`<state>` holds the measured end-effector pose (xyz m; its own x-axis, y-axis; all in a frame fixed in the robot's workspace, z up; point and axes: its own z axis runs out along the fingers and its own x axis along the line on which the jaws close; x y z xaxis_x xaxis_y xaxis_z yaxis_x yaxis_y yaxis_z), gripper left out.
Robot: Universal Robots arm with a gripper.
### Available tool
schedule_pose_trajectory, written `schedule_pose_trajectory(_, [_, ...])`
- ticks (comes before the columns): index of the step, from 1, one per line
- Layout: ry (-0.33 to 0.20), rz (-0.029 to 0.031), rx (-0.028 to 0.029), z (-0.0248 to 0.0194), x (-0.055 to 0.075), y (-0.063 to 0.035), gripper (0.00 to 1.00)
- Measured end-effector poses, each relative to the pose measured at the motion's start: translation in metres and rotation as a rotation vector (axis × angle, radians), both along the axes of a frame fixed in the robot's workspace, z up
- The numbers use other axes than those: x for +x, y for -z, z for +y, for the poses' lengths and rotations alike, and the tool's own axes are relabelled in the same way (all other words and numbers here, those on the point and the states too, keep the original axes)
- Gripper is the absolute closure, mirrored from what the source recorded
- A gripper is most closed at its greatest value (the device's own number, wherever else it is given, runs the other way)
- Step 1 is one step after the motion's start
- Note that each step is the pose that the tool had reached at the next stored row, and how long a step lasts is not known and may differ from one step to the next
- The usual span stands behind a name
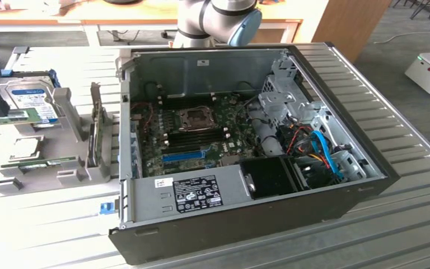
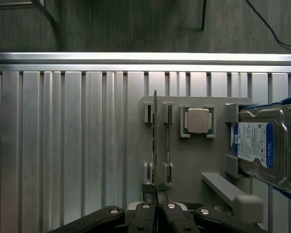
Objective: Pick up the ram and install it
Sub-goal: 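Pick up the ram and move it above insertion slot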
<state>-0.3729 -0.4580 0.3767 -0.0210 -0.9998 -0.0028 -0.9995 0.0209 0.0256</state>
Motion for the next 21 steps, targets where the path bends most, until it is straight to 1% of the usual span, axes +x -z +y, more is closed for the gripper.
schedule_pose_trajectory(7, [0.000, 0.0001, -0.0001, 0.0000, 0.000, -0.0122, 0.88])
schedule_pose_trajectory(11, [0.000, 0.0000, 0.0000, 0.0000, 0.000, -0.0172, 0.88])
schedule_pose_trajectory(13, [0.000, -0.0001, 0.0001, 0.0000, 0.000, -0.0186, 0.88])
schedule_pose_trajectory(21, [0.000, 0.0001, -0.0001, 0.0000, 0.000, -0.0190, 0.88])
